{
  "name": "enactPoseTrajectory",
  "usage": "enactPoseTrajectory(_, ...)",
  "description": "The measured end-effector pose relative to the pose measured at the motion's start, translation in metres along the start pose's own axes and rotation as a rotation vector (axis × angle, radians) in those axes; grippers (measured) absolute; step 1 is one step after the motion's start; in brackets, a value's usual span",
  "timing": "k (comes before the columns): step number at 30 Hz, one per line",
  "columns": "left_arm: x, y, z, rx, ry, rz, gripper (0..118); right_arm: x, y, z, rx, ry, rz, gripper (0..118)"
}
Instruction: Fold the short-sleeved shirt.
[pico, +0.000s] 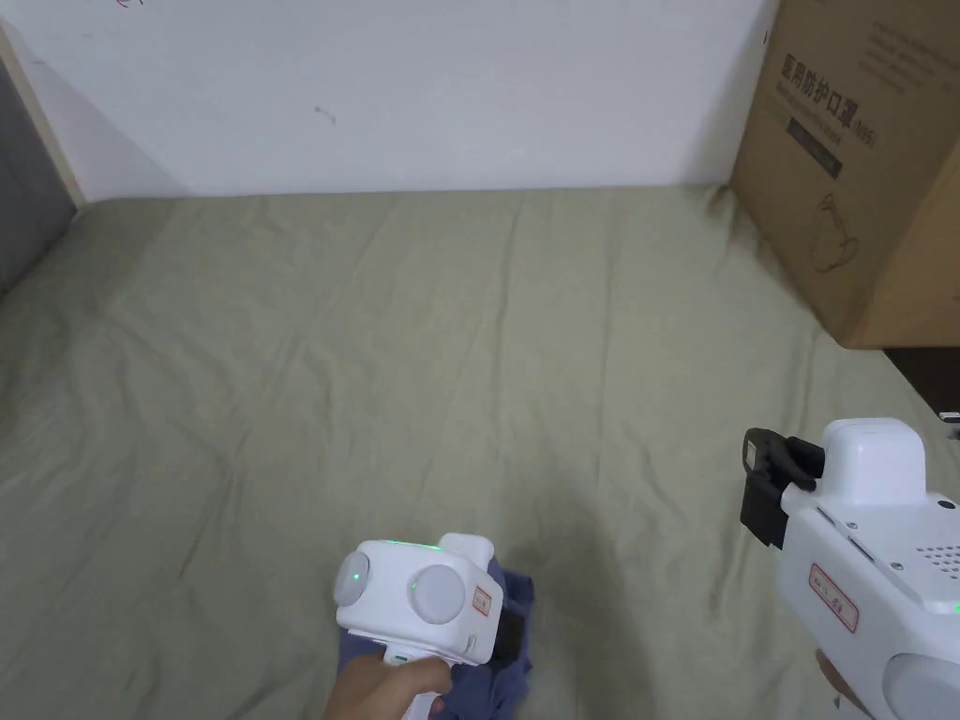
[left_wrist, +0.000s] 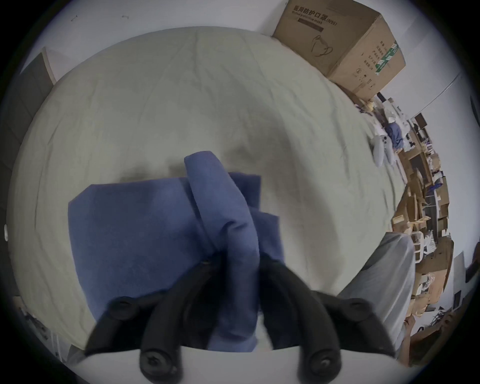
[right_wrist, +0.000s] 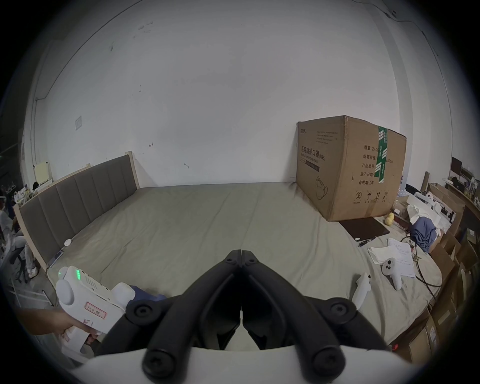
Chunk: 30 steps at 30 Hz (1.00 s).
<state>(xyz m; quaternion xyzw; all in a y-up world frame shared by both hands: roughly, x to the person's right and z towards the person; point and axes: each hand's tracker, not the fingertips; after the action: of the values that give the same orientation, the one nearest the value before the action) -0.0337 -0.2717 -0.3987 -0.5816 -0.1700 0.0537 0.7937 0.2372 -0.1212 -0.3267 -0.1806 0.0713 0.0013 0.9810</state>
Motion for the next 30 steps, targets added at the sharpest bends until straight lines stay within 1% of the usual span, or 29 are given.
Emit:
enactPoseTrajectory(1, -0.001, -0.001, 0.006, 0.023, -0.078, 0.008, 87, 0.000, 0.000, 0.000, -0.001, -0.002, 0.001, 0)
enactPoseTrajectory(2, 0.001, -0.001, 0.015, 0.039, -0.141, 0.022, 107, 0.001, 0.000, 0.000, -0.001, -0.004, 0.002, 0)
enactPoseTrajectory(4, 0.000, -0.001, 0.034, 0.095, -0.181, 0.045, 109, 0.001, 0.000, -0.001, -0.001, -0.004, 0.002, 0)
enactPoseTrajectory(5, -0.002, -0.001, 0.046, 0.159, -0.197, 0.059, 109, 0.001, 0.001, -0.001, 0.000, -0.005, 0.001, 0)
enactPoseTrajectory(8, -0.006, 0.001, 0.081, 0.285, -0.192, 0.060, 109, 0.000, 0.002, -0.001, 0.005, -0.001, -0.005, 0)
enactPoseTrajectory(10, -0.010, 0.000, 0.098, 0.376, -0.137, 0.039, 109, -0.002, 0.003, 0.000, 0.010, 0.001, -0.005, 0)
enactPoseTrajectory(12, -0.016, -0.004, 0.109, 0.467, -0.061, 0.012, 108, -0.003, 0.003, 0.000, 0.012, 0.006, -0.004, 0)
enactPoseTrajectory(14, -0.020, -0.010, 0.115, 0.542, 0.030, 0.012, 106, -0.004, 0.004, -0.001, 0.013, 0.008, -0.002, 0)
enactPoseTrajectory(15, -0.023, -0.014, 0.116, 0.569, 0.056, 0.010, 101, -0.005, 0.004, -0.001, 0.013, 0.009, -0.002, 0)
enactPoseTrajectory(16, -0.026, -0.019, 0.117, 0.597, 0.073, 0.015, 87, -0.005, 0.004, -0.001, 0.012, 0.011, -0.002, 0)
enactPoseTrajectory(17, -0.030, -0.024, 0.118, 0.624, 0.074, 0.019, 51, -0.005, 0.004, -0.001, 0.013, 0.011, -0.003, 0)
enactPoseTrajectory(18, -0.032, -0.026, 0.115, 0.626, 0.060, 0.026, 19, -0.006, 0.004, -0.001, 0.013, 0.011, -0.003, 0)
enactPoseTrajectory(19, -0.036, -0.029, 0.112, 0.623, 0.046, 0.037, 0, -0.006, 0.003, -0.001, 0.011, 0.013, -0.002, 0)
enactPoseTrajectory(22, -0.038, -0.035, 0.102, 0.609, 0.011, 0.050, 0, -0.006, 0.003, -0.001, 0.007, 0.012, 0.002, 0)
enactPoseTrajectory(23, -0.035, -0.036, 0.096, 0.596, 0.023, 0.044, 0, -0.006, 0.003, -0.002, 0.007, 0.013, 0.001, 0)
enactPoseTrajectory(25, -0.028, -0.041, 0.083, 0.578, 0.046, 0.006, 0, -0.006, 0.003, -0.001, 0.006, 0.013, 0.001, 0)
enactPoseTrajectory(30, 0.001, -0.045, 0.047, 0.504, 0.017, -0.030, 0, -0.004, 0.002, 0.000, 0.005, 0.010, -0.001, 0)
